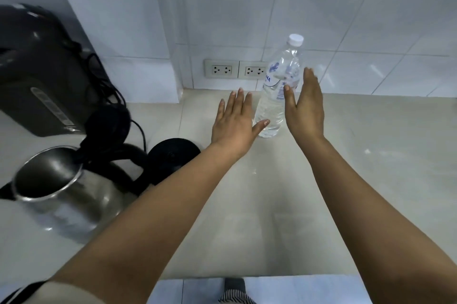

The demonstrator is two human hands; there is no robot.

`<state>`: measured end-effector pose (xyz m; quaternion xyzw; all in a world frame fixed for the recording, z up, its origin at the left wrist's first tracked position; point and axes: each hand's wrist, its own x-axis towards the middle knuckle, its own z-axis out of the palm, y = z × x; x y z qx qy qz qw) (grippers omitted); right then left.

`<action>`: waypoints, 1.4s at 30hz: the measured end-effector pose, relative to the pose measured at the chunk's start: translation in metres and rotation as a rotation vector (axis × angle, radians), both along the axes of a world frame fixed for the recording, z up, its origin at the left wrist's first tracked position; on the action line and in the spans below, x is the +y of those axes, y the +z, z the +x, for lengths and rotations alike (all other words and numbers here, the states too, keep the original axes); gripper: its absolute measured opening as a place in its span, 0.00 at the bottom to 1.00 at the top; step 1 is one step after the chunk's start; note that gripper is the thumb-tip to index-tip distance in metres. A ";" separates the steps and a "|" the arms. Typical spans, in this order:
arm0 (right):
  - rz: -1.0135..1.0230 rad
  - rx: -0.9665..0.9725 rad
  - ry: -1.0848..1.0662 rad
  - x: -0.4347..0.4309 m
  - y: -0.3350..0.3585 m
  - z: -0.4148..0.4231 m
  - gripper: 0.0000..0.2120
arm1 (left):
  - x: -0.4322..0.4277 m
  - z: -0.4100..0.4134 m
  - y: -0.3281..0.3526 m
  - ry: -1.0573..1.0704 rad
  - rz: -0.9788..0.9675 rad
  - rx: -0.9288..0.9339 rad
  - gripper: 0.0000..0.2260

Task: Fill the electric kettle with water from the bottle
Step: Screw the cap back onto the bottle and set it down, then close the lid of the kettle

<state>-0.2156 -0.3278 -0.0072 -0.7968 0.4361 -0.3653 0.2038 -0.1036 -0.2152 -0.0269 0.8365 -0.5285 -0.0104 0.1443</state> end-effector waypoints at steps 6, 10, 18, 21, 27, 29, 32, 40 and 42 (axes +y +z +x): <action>0.018 0.129 0.048 0.093 -0.026 -0.015 0.27 | 0.108 -0.015 -0.009 -0.059 0.005 -0.043 0.35; 0.003 0.163 0.103 0.156 -0.033 -0.010 0.26 | 0.176 -0.020 -0.012 -0.052 -0.039 -0.063 0.33; 0.000 0.095 0.256 0.252 -0.014 0.031 0.26 | 0.288 0.005 -0.006 0.093 -0.188 -0.141 0.30; 0.003 0.084 0.310 0.270 -0.005 0.051 0.26 | 0.316 0.026 -0.001 0.212 -0.247 -0.179 0.29; 0.003 0.077 0.387 0.285 0.004 0.084 0.27 | 0.360 0.067 -0.001 0.465 -0.177 -0.183 0.32; 0.020 0.073 0.401 0.285 0.003 0.091 0.28 | 0.369 0.079 -0.005 0.539 -0.117 -0.139 0.34; 0.090 0.043 0.405 0.284 0.004 0.102 0.29 | 0.377 0.089 -0.012 0.589 -0.036 -0.081 0.37; 0.279 -0.237 0.373 0.299 0.023 0.138 0.18 | 0.381 0.099 -0.012 0.557 0.044 -0.046 0.37; 0.230 -0.285 0.423 0.310 0.030 0.145 0.13 | 0.382 0.099 -0.015 0.550 0.055 -0.040 0.38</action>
